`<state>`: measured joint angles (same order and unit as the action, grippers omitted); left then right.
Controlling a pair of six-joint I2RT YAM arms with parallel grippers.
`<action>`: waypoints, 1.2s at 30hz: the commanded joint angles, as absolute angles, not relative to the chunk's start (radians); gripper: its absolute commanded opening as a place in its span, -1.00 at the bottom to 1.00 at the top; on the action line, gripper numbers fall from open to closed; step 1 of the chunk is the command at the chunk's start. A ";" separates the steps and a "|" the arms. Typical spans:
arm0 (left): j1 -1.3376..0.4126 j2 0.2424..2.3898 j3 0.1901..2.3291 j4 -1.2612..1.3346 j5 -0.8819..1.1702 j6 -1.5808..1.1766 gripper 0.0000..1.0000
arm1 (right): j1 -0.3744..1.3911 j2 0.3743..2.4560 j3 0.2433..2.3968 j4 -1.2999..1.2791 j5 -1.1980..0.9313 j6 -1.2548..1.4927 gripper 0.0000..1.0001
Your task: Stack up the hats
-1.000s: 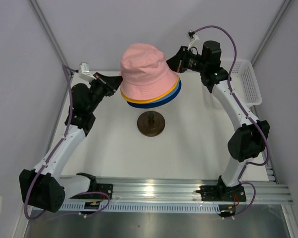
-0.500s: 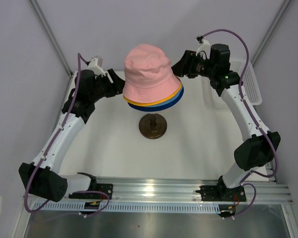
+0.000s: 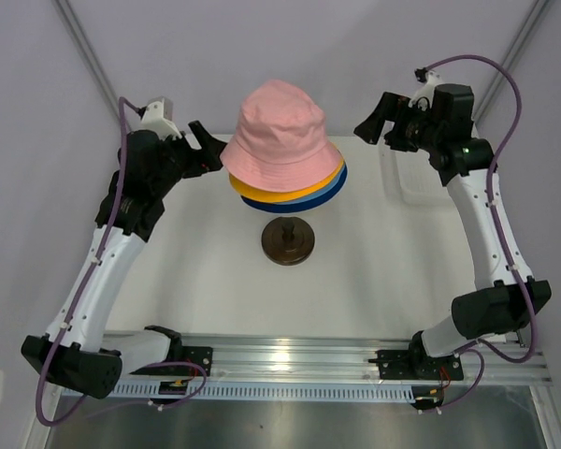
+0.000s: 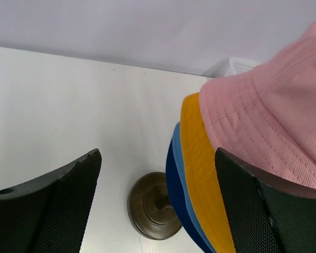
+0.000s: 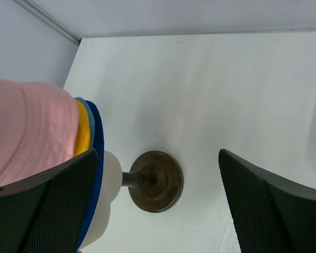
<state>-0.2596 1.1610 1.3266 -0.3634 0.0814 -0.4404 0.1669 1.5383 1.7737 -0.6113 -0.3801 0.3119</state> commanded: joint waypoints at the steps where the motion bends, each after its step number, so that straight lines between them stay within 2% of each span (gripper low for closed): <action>1: -0.265 1.140 1.402 -0.371 -0.024 -0.379 0.82 | 0.156 1.454 1.816 -0.652 -0.308 0.290 0.99; 5: -0.264 1.132 1.410 -0.440 -0.142 -0.313 0.81 | 0.155 1.411 1.812 -0.649 -0.322 0.296 0.99; 11: -0.259 1.091 1.353 -0.445 -0.284 -0.290 0.91 | 0.156 1.344 1.712 -0.439 -0.518 0.400 0.99; 14: -0.229 1.069 1.347 -0.372 -0.176 -0.383 0.96 | 0.195 1.328 1.686 -0.327 -0.583 0.405 0.99; 18: -0.222 1.078 1.362 -0.178 0.012 -0.469 0.95 | 0.276 1.384 1.769 -0.374 -0.564 0.328 0.98; 21: -0.224 1.158 1.454 -0.176 0.236 -0.497 0.79 | 0.311 1.434 1.789 -0.396 -0.572 0.327 0.95; 23: -0.224 1.189 1.480 -0.240 0.262 -0.547 0.75 | 0.324 1.451 1.783 -0.385 -0.555 0.342 0.95; 25: -0.221 1.169 1.419 -0.258 0.252 -0.705 0.74 | 0.331 1.451 1.753 -0.355 -0.522 0.362 0.95; 29: -0.212 1.002 1.072 -0.056 0.291 -1.095 0.71 | 0.342 1.447 1.707 -0.255 -0.451 0.385 0.96; 30: -0.212 0.985 1.051 -0.007 0.293 -1.191 0.69 | 0.344 1.448 1.704 -0.241 -0.431 0.387 0.96; 36: -0.212 0.881 1.052 -0.026 0.261 -1.255 0.70 | 0.354 1.482 1.730 -0.209 -0.426 0.380 0.96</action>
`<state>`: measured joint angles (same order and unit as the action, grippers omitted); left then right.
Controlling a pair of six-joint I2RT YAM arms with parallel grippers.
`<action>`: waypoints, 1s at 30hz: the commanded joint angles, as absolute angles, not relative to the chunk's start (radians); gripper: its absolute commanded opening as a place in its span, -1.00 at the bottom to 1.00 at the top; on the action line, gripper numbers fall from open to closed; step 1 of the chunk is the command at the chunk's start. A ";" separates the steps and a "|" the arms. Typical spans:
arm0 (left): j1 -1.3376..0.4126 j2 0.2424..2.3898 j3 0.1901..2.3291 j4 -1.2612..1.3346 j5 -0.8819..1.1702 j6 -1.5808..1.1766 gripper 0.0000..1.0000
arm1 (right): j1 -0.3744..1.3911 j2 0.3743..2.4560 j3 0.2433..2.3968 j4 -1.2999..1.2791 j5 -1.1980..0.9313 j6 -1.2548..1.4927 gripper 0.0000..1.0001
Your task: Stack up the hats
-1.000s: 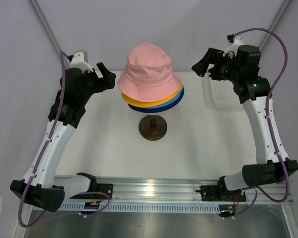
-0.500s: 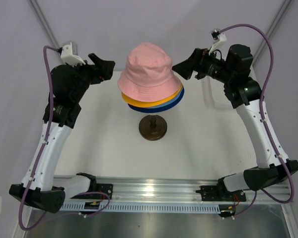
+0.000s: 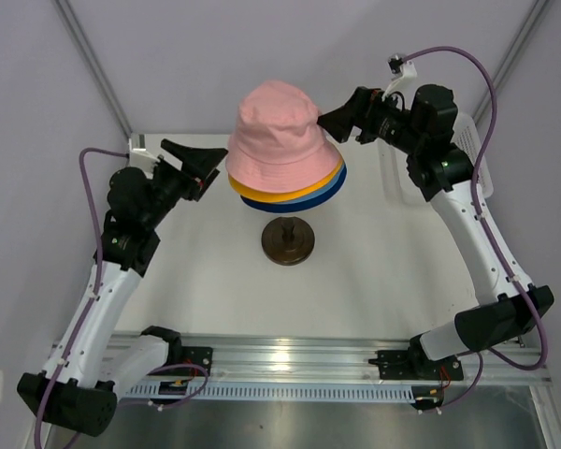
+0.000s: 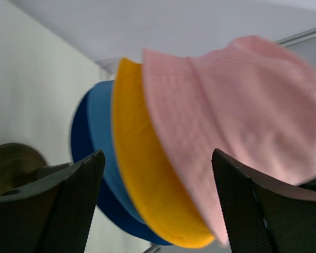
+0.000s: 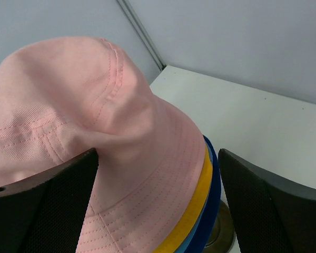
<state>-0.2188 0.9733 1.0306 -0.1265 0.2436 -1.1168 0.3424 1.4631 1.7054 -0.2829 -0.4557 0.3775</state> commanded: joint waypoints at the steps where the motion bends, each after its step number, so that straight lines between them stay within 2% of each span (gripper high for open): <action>1: -0.212 0.868 1.034 -0.008 0.256 -1.268 0.70 | 0.359 1.485 1.730 -0.207 -0.429 0.379 0.95; 12: -0.213 0.882 0.962 0.092 0.324 -1.425 0.68 | 0.390 1.522 1.747 -0.206 -0.439 0.362 0.94; 19: -0.213 0.812 0.916 0.020 0.230 -1.463 0.67 | 0.391 1.519 1.743 -0.212 -0.426 0.359 0.95; 24: -0.213 0.857 0.903 0.083 0.248 -1.543 0.60 | 0.394 1.525 1.743 -0.207 -0.434 0.362 0.95; 30: -0.230 0.951 0.913 0.227 0.318 -1.597 0.40 | 0.396 1.525 1.741 -0.212 -0.433 0.360 0.95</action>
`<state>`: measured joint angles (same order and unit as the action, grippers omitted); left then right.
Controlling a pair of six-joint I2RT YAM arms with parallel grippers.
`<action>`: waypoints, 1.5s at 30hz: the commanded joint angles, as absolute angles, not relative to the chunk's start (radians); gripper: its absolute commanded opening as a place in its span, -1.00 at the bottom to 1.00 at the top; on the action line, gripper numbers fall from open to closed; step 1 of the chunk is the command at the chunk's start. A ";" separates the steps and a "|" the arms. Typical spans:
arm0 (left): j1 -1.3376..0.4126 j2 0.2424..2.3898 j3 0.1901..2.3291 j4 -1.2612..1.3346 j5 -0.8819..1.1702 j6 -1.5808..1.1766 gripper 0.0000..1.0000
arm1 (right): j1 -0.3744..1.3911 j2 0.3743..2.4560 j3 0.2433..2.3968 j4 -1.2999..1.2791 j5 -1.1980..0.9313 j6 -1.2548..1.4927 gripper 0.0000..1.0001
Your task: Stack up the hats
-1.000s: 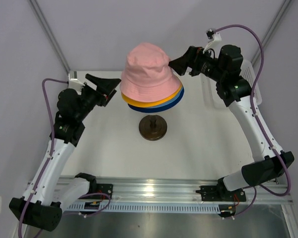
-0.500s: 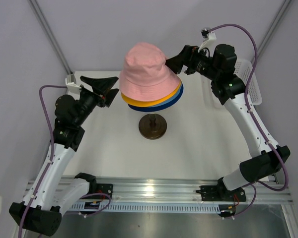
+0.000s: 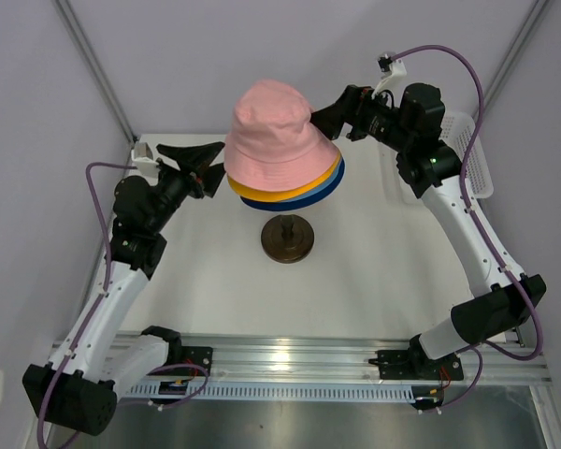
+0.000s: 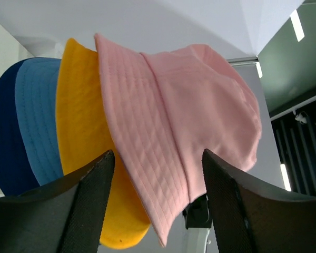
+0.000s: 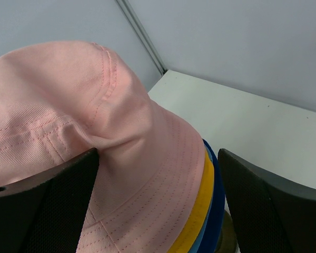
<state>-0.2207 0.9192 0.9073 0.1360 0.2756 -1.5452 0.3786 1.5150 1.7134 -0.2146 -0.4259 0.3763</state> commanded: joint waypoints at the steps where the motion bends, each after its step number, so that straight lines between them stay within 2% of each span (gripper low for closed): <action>1: -0.233 0.966 0.916 0.224 0.319 -1.600 0.36 | 0.396 1.523 1.740 -0.212 -0.431 0.360 0.95; 4: -0.236 0.979 0.919 0.224 0.318 -1.609 0.33 | 0.397 1.525 1.741 -0.213 -0.430 0.359 0.95; 6: -0.238 0.979 0.913 0.236 0.308 -1.618 0.23 | 0.396 1.525 1.741 -0.212 -0.433 0.359 0.94; 9: -0.238 0.982 0.916 0.258 0.304 -1.618 -0.30 | 0.397 1.528 1.741 -0.204 -0.442 0.360 0.89; 10: -0.238 0.986 0.917 0.252 0.304 -1.615 -0.71 | 0.396 1.532 1.740 -0.206 -0.445 0.360 0.89; 12: -0.238 1.000 0.922 0.250 0.319 -1.603 -0.98 | 0.396 1.535 1.738 -0.209 -0.446 0.364 0.88; 16: -0.239 1.029 0.890 0.239 0.351 -1.563 -0.99 | 0.397 1.540 1.730 -0.206 -0.446 0.365 0.88; 21: -0.253 1.016 0.737 0.275 0.354 -1.563 -0.99 | 0.396 1.543 1.723 -0.206 -0.440 0.368 0.89; 27: -0.328 0.940 0.736 0.124 0.221 -1.408 -0.99 | 0.396 1.554 1.712 -0.198 -0.439 0.380 0.89; 33: -0.374 0.962 0.764 0.094 0.227 -1.356 -0.99 | 0.399 1.572 1.713 -0.199 -0.420 0.382 0.89; 38: -0.448 0.977 0.764 0.100 0.224 -1.335 -0.90 | 0.397 1.638 1.778 -0.199 -0.426 0.365 0.88; 43: -0.502 0.925 0.738 0.091 0.157 -1.290 -0.85 | 0.396 1.716 1.828 -0.170 -0.544 0.330 0.92; 45: -0.503 0.893 0.738 0.065 0.141 -1.264 -0.76 | 0.397 1.759 1.867 -0.173 -0.590 0.318 0.93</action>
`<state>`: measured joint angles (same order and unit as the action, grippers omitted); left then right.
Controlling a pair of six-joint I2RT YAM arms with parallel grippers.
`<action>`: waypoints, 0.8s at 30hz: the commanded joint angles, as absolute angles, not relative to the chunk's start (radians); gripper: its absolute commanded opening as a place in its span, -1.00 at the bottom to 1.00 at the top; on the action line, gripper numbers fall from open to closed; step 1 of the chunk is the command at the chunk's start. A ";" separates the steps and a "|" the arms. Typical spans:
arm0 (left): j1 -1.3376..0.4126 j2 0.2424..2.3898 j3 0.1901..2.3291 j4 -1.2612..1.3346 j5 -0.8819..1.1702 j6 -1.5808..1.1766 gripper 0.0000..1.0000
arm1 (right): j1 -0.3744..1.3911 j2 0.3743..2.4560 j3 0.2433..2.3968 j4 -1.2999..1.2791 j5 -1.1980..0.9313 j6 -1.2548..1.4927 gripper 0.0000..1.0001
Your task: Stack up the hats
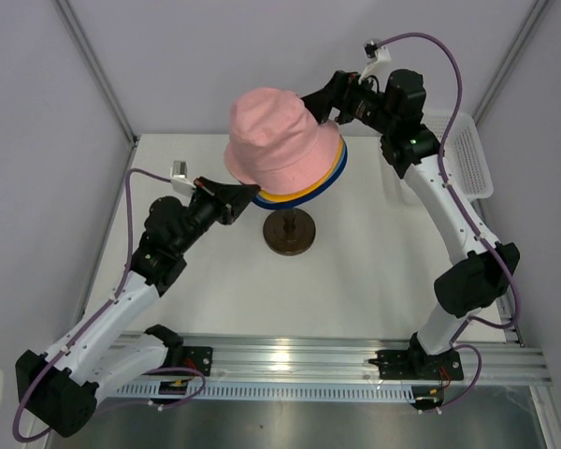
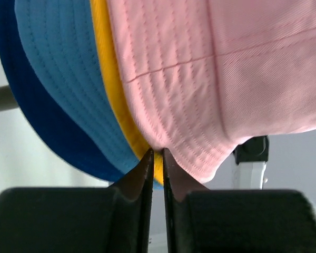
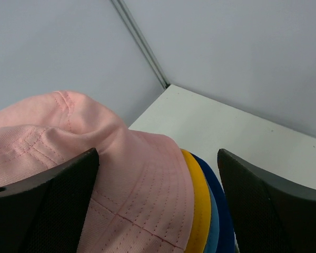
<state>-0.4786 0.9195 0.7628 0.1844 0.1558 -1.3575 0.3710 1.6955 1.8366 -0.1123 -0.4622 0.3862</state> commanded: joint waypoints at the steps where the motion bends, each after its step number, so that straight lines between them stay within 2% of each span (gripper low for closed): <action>1: -0.503 0.878 0.739 0.055 0.121 -1.253 -0.69 | 0.397 1.775 1.909 -0.178 -0.609 0.311 0.93; 2: -0.503 0.862 0.741 0.046 0.109 -1.241 -0.60 | 0.397 1.790 1.934 -0.187 -0.621 0.302 0.93; 3: -0.503 0.847 0.744 0.029 0.094 -1.215 -0.41 | 0.397 1.822 1.963 -0.219 -0.636 0.284 0.93; 5: -0.503 0.793 0.759 0.008 0.034 -1.186 -0.22 | 0.396 1.853 2.055 -0.261 -0.638 0.255 0.96; 6: -0.503 0.772 0.765 -0.032 0.008 -1.171 -0.04 | 0.396 1.880 2.084 -0.303 -0.626 0.226 0.98; 8: -0.502 0.712 0.796 -0.055 -0.079 -1.114 0.09 | 0.391 1.907 2.146 -0.342 -0.614 0.195 0.99; 9: -0.502 0.694 0.805 -0.070 -0.101 -1.071 0.21 | 0.381 1.933 2.207 -0.371 -0.606 0.186 0.99; 12: -0.476 0.646 0.864 -0.096 -0.150 -0.981 0.35 | 0.339 1.963 2.314 -0.385 -0.636 0.225 0.99; 16: -0.427 0.658 0.948 -0.155 -0.172 -0.893 0.47 | 0.200 1.980 2.339 -0.289 -0.750 0.437 0.99; 24: -0.313 0.756 1.009 -0.179 -0.101 -0.800 0.71 | 0.098 1.869 2.286 -0.405 -0.677 0.353 0.99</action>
<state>-0.3416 0.7113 0.9787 -0.1406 -0.1249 -0.8913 0.0948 1.9690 2.2833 -0.3561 -0.6830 0.3798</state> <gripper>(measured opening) 0.841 0.993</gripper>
